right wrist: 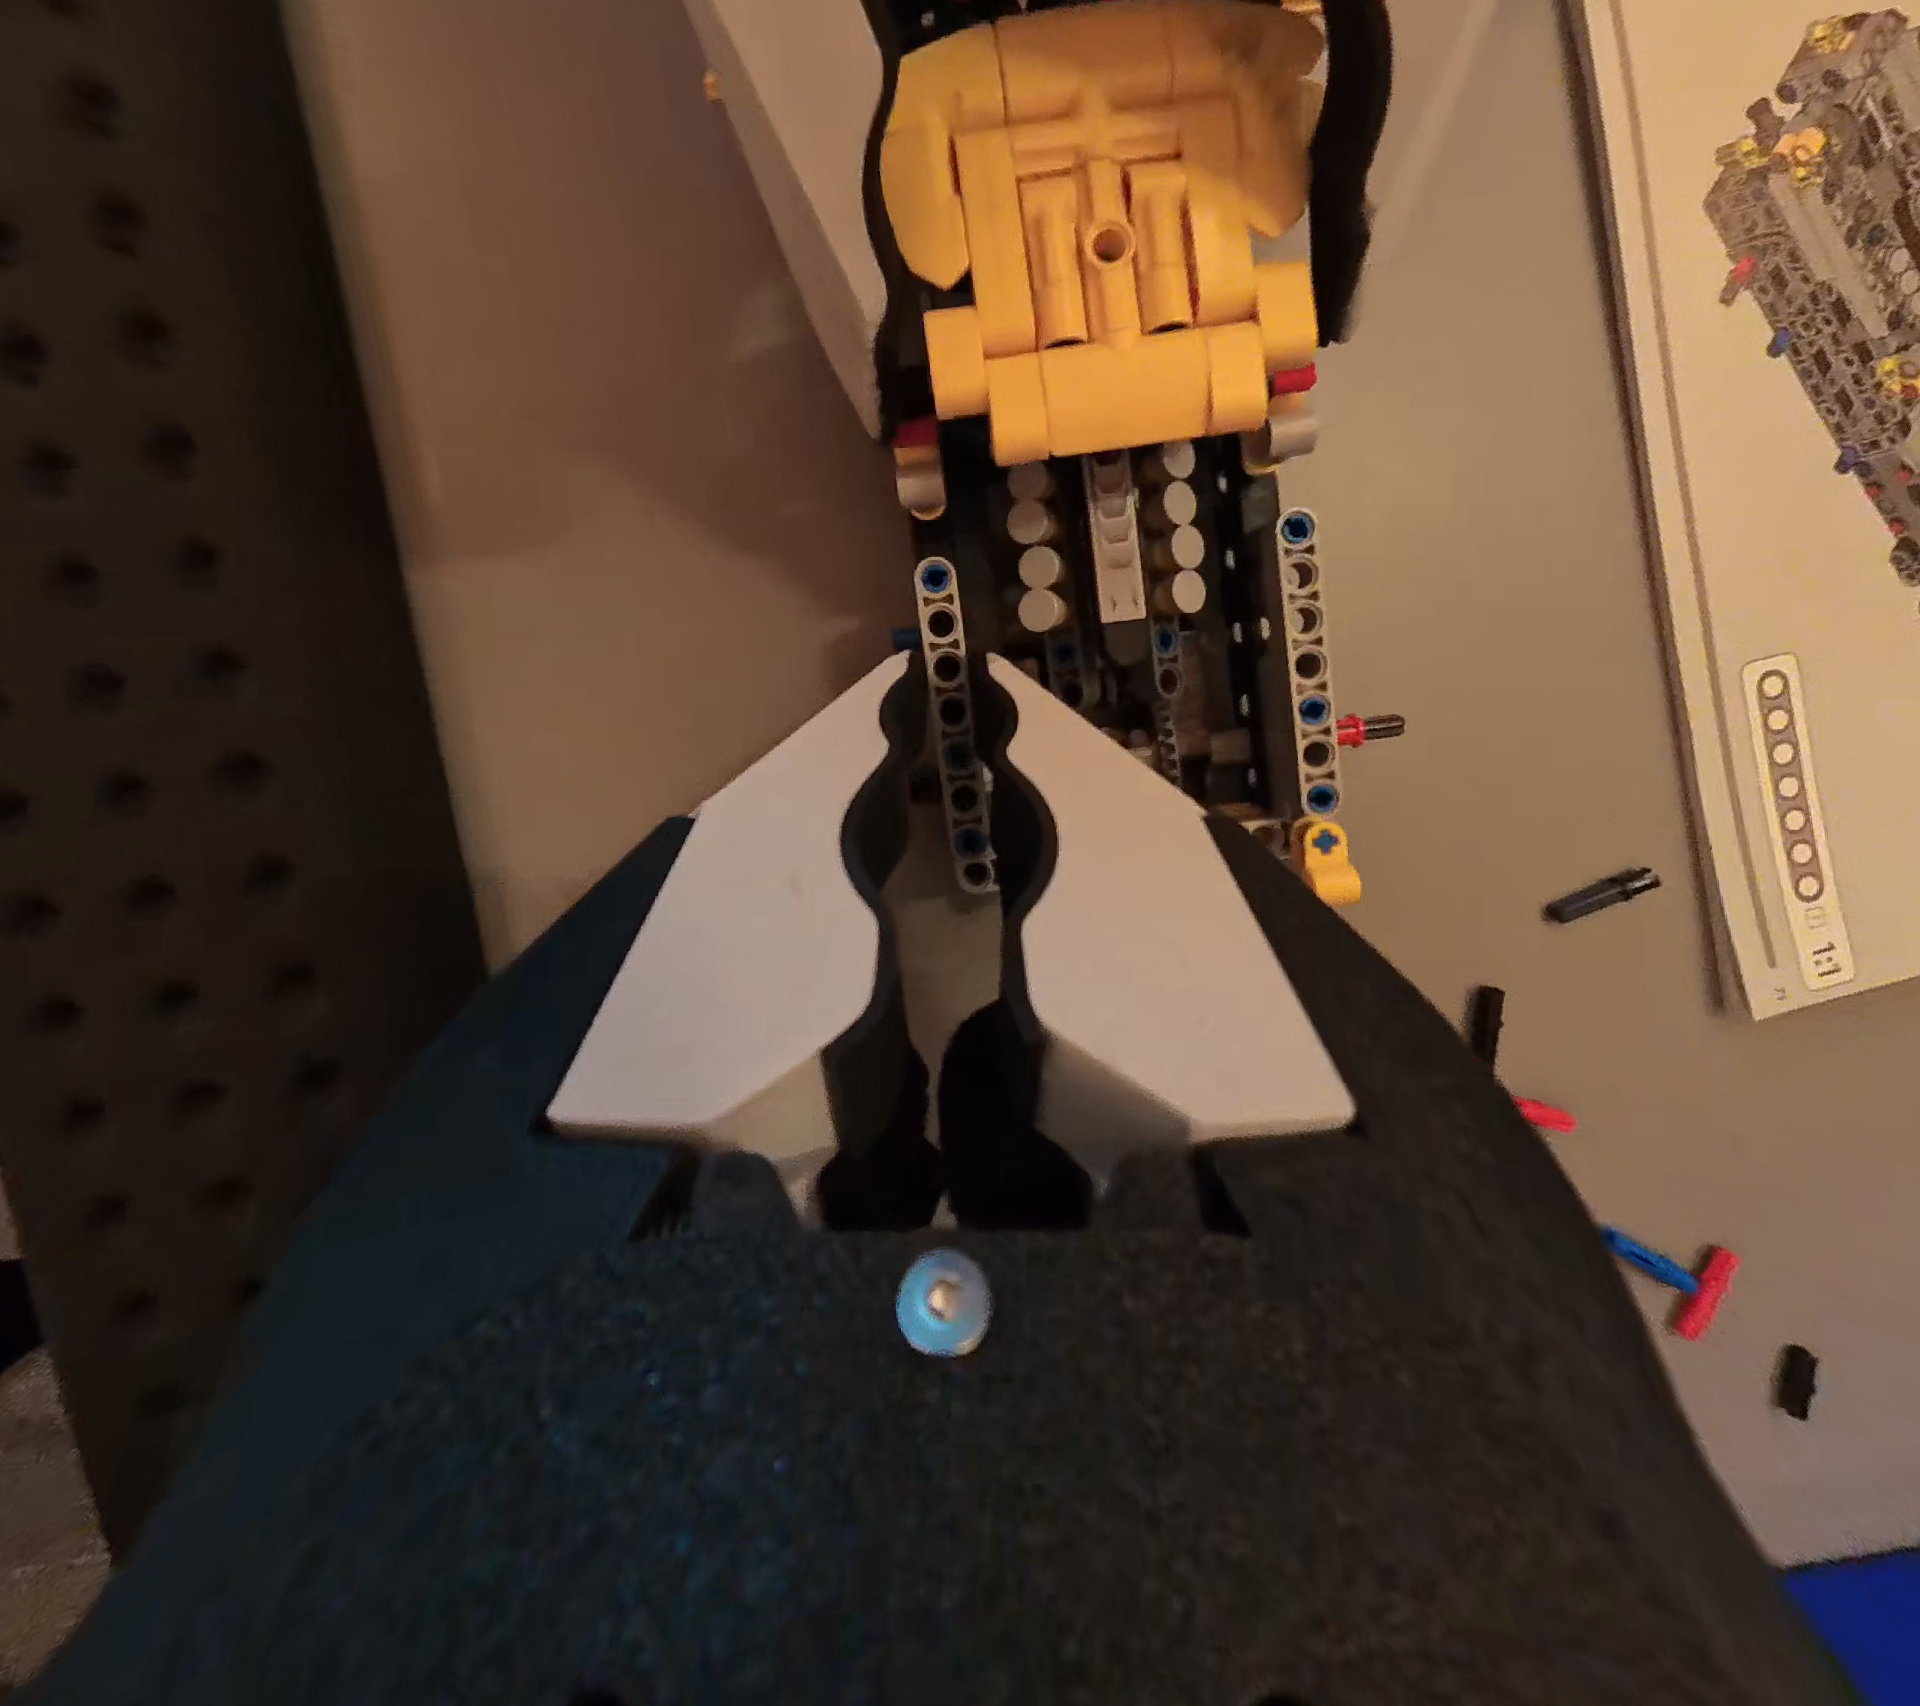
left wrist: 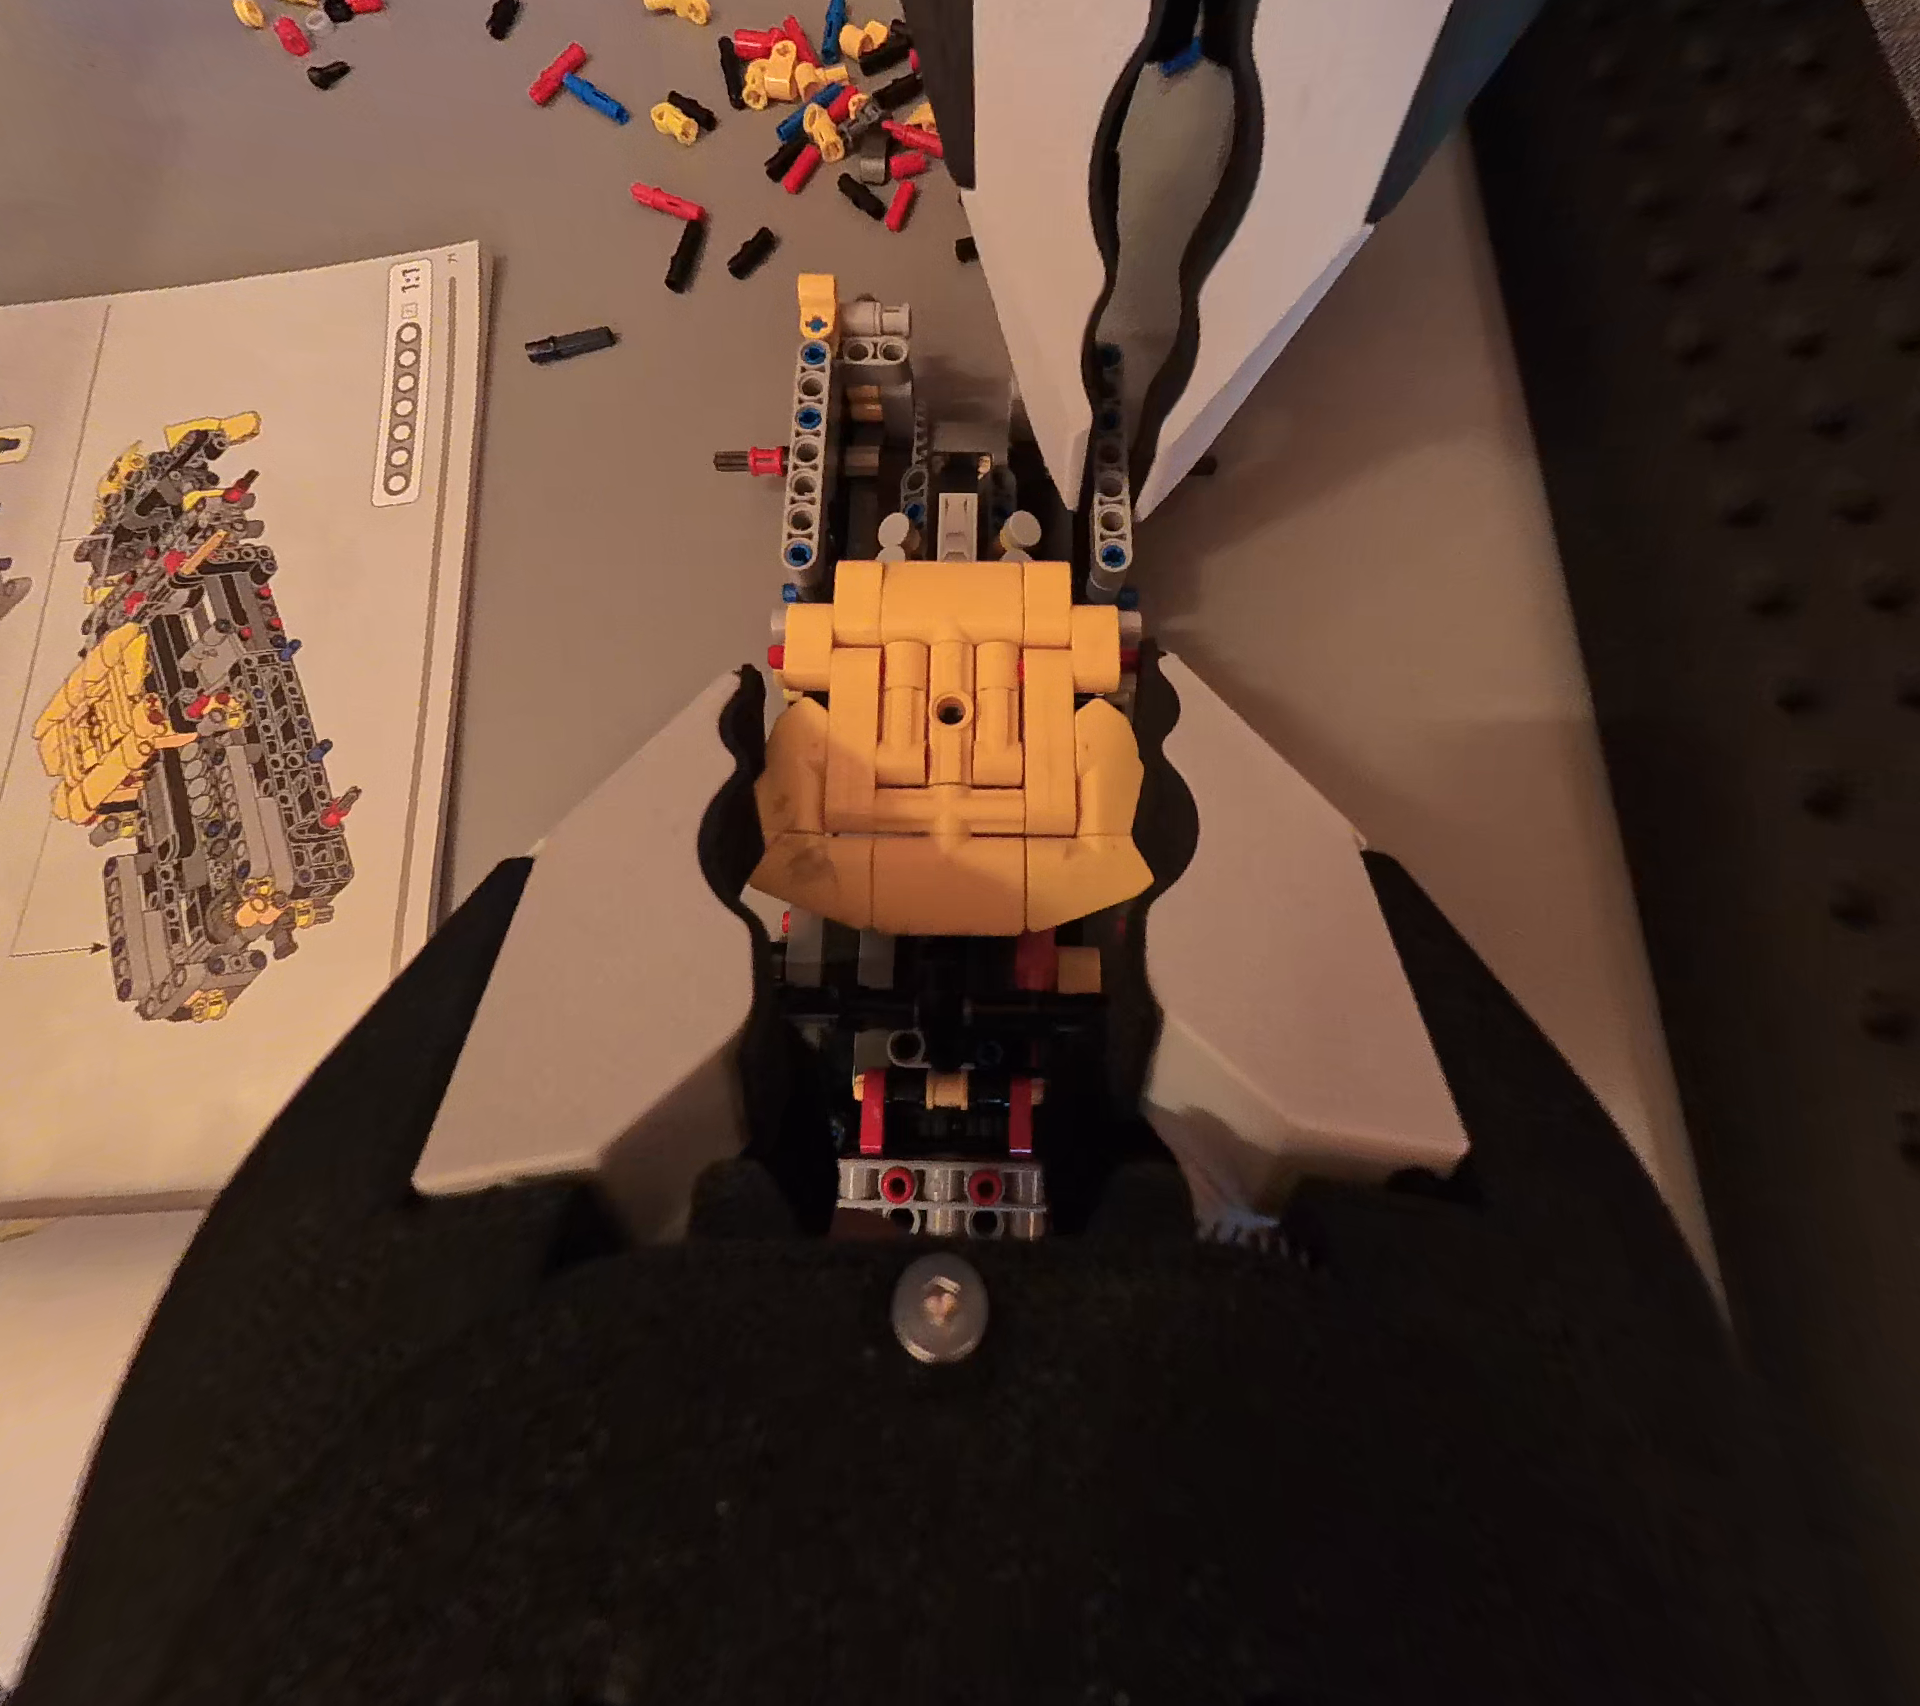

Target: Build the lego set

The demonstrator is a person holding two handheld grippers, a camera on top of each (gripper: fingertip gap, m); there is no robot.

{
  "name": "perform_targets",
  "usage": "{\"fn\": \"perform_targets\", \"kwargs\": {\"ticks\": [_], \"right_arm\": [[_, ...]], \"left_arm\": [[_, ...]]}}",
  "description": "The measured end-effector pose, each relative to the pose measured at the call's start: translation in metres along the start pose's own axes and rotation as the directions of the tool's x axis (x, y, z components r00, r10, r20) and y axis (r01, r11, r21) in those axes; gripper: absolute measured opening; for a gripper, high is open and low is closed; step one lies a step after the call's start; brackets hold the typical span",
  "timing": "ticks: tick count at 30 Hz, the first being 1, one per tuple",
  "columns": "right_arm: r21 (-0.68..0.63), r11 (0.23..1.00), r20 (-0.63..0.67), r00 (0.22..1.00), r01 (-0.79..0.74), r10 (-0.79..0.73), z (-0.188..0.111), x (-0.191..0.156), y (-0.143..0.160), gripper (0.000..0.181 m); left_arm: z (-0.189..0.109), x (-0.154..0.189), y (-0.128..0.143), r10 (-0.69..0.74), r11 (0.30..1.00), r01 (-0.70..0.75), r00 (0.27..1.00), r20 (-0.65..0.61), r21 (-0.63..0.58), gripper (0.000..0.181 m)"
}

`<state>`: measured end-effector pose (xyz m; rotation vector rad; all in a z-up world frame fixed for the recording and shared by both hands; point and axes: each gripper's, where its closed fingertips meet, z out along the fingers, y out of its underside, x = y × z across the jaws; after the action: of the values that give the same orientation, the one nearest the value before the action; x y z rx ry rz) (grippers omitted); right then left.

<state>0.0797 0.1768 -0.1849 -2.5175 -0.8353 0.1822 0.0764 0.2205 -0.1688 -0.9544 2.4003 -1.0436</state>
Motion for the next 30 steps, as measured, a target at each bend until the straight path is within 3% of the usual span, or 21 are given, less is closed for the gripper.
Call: {"fn": "perform_targets", "kwargs": {"ticks": [6, 9, 20, 26, 30], "right_arm": [[0.183, 0.978, 0.103, 0.991, -0.101, 0.083, -0.003, 0.003, -0.006, 0.006], [0.213, 0.968, 0.121, 0.986, -0.136, 0.112, -0.004, 0.003, -0.004, 0.006], [-0.057, 0.998, -0.007, 1.0, 0.014, -0.015, -0.004, 0.002, 0.0, 0.005], [0.151, 0.979, 0.085, 0.989, -0.133, 0.121, -0.007, 0.001, 0.001, 0.008], [0.288, 0.935, 0.048, 0.978, -0.207, 0.202, -0.045, 0.006, 0.017, 0.028]], "left_arm": [[0.0, -0.003, 0.0, -0.016, 1.0, 0.016, 1.0, -0.003, 0.016, 0.073], [0.001, -0.003, 0.0, -0.008, 1.0, 0.008, 1.0, 0.0, 0.02, 0.073], [0.005, -0.003, 0.001, 0.047, 0.998, -0.047, 0.999, 0.026, -0.032, 0.073], [0.005, -0.004, 0.002, 0.054, 0.998, -0.053, 0.998, 0.029, -0.028, 0.074], [0.005, -0.002, 0.0, 0.091, 0.995, -0.088, 0.995, 0.05, -0.043, 0.074]]}}
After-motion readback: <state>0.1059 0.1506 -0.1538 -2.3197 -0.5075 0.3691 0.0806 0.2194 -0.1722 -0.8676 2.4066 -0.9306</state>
